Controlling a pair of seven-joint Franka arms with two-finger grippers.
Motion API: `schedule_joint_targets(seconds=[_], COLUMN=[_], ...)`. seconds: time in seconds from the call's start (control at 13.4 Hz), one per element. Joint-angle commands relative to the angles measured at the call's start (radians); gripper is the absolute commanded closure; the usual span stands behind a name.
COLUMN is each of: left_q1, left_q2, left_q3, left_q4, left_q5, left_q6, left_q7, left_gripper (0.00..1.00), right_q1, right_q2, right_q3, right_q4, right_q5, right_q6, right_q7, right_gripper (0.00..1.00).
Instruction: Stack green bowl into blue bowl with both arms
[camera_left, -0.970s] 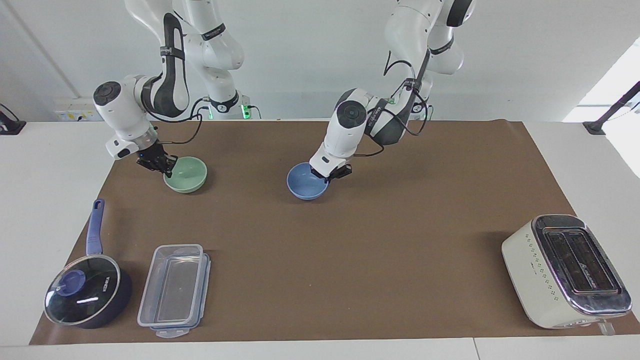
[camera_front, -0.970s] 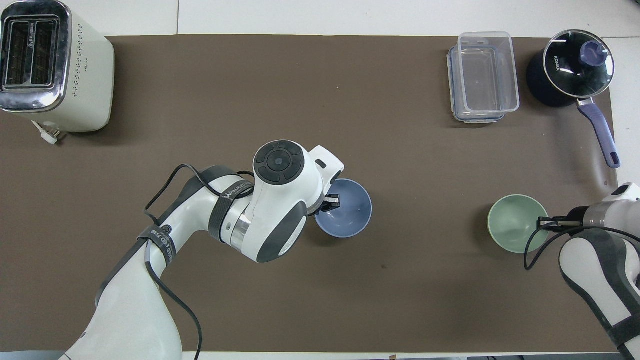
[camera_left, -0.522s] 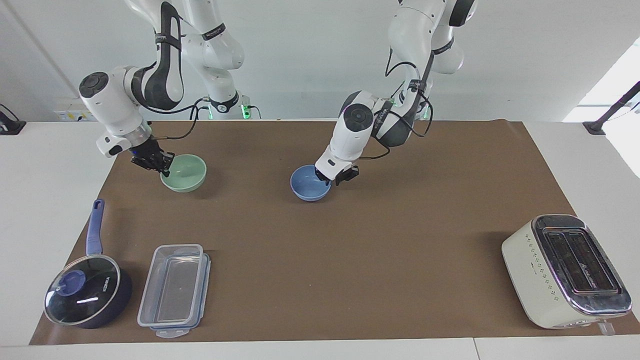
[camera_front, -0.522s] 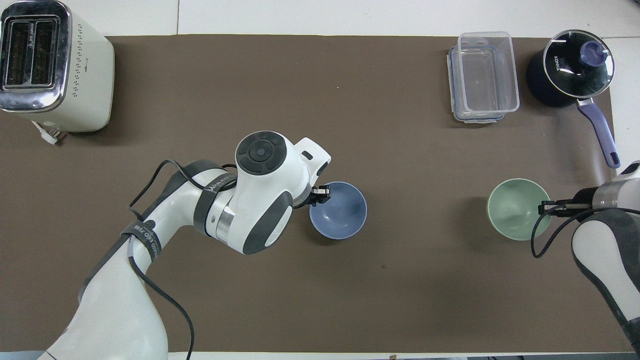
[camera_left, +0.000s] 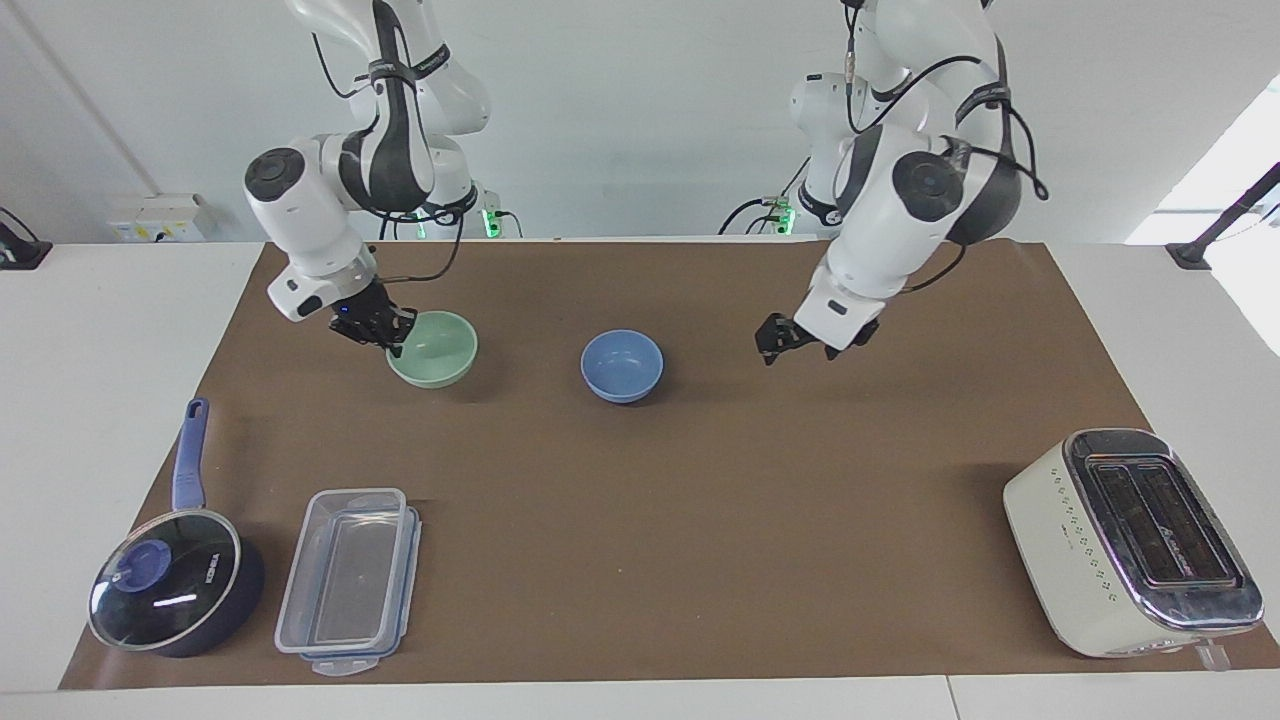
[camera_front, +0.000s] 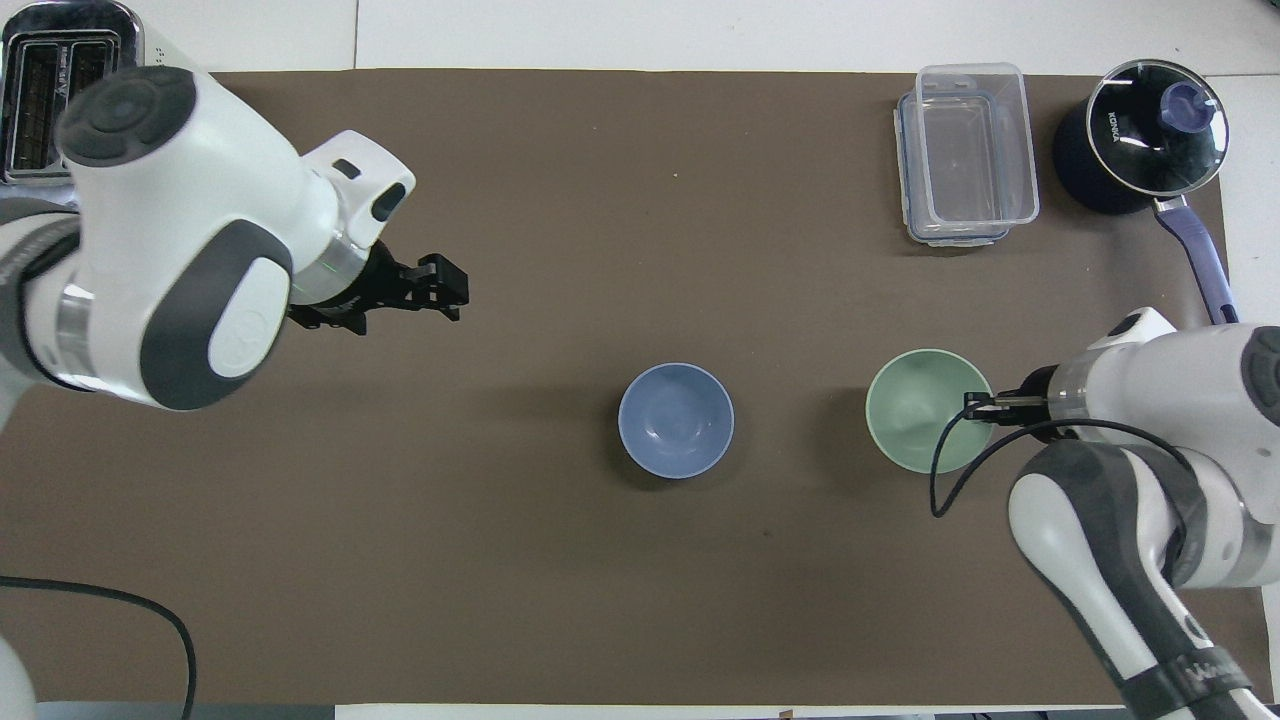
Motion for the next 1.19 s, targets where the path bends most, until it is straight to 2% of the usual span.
schedule_joint_targets(seconds=[0.0, 0.07, 0.22, 0.37, 0.6, 0.82, 1.12], left_q1=[0.100, 0.148, 0.206, 0.211, 0.213, 0.216, 0.227], left_q2=[-0.057, -0.086, -0.130, -0.143, -0.124, -0.132, -0.138], left_q3=[-0.006, -0.004, -0.001, -0.001, -0.001, 0.001, 0.001], left_q4=[0.019, 0.019, 0.022, 0.028, 0.129, 0.113, 0.119], left_q5=[0.027, 0.030, 0.066, 0.094, 0.099, 0.093, 0.093], left_q6=[-0.095, -0.133, -0.201, -0.238, -0.366, -0.361, -0.283], left_q7=[0.125, 0.194, 0.283, 0.290, 0.291, 0.342, 0.339], left_gripper=[0.00, 0.00, 0.00, 0.00, 0.00, 0.00, 0.00], right_q1=[0.149, 0.196, 0.256, 0.334, 0.399, 0.422, 0.444], right_q2=[-0.013, -0.007, 0.039, 0.108, 0.162, 0.182, 0.210], right_q3=[-0.001, -0.001, 0.000, 0.000, 0.000, 0.000, 0.000], right_q4=[-0.007, 0.001, 0.060, 0.149, 0.191, 0.197, 0.192], right_q5=[0.013, 0.034, 0.160, 0.166, 0.165, 0.157, 0.139], right_q6=[0.070, 0.101, 0.132, 0.129, 0.140, 0.149, 0.143], right_q7=[0.159, 0.199, 0.199, 0.216, 0.248, 0.248, 0.242], right_gripper=[1.00, 1.00, 1.00, 1.00, 1.00, 1.00, 1.00])
